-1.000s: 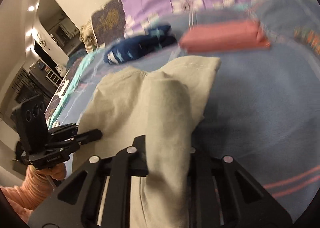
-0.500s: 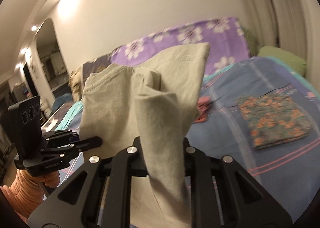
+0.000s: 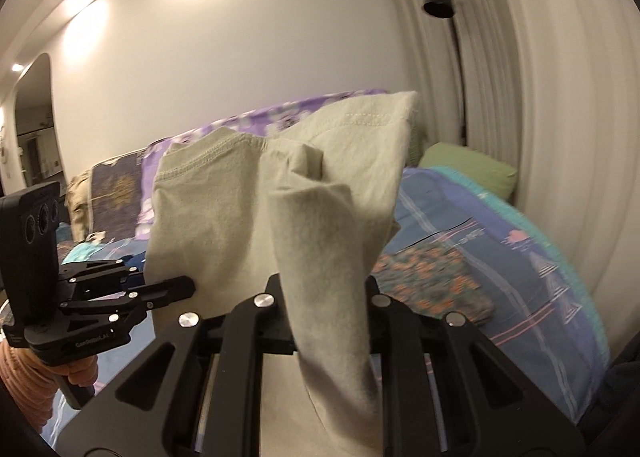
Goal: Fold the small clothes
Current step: 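Lift the folded shirt with the right gripper and carry it toward the floral cloth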
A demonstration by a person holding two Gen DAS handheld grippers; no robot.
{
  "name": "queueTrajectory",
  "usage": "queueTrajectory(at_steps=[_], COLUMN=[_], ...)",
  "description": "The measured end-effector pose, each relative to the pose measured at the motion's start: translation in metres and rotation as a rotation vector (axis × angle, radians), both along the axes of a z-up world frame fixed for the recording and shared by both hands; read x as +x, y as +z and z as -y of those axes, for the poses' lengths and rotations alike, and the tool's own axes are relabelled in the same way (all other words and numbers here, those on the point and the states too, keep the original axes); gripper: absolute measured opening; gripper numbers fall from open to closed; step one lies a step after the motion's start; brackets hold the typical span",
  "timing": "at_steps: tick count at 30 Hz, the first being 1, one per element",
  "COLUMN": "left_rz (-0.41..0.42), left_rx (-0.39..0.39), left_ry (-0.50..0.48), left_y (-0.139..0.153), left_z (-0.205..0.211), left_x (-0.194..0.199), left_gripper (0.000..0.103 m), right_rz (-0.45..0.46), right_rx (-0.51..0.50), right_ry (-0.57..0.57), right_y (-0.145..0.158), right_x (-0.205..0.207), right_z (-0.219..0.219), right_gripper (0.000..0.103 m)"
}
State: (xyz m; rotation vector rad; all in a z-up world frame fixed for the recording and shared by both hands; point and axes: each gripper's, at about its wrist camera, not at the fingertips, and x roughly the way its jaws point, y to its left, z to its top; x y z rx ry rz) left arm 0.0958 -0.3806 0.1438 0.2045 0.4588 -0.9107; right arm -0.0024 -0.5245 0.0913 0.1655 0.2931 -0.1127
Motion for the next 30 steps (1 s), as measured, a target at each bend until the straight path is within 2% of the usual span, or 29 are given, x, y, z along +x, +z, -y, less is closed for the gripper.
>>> queueTrajectory(at_steps=[7,11,16,23,30], left_rz=[0.03,0.014,0.009,-0.08,-0.089], left_rx=[0.012,-0.011,-0.017,-0.004,0.037], left_ry=[-0.012,-0.012,-0.02,0.011,0.078], left_y=[0.007,0.015,0.024,0.005,-0.023], left_z=[0.055,0.082,0.119,0.153,0.166], left_x=[0.017,0.031,0.048,0.085,0.121], left_gripper=[0.018,0.018,0.018,0.018,0.019], right_rz=[0.006,0.023,0.014,-0.058,-0.097], right_rx=[-0.002,0.006,-0.029,0.0,0.005], right_ry=[-0.069,-0.13,-0.212,-0.246,-0.229], right_y=[0.006,0.017,0.028,0.015,-0.009], right_x=[0.026,0.042,0.062,0.108,0.171], right_z=[0.052,0.08,0.105,0.141,0.153], right_gripper=[0.015,0.015,0.015,0.015,0.015])
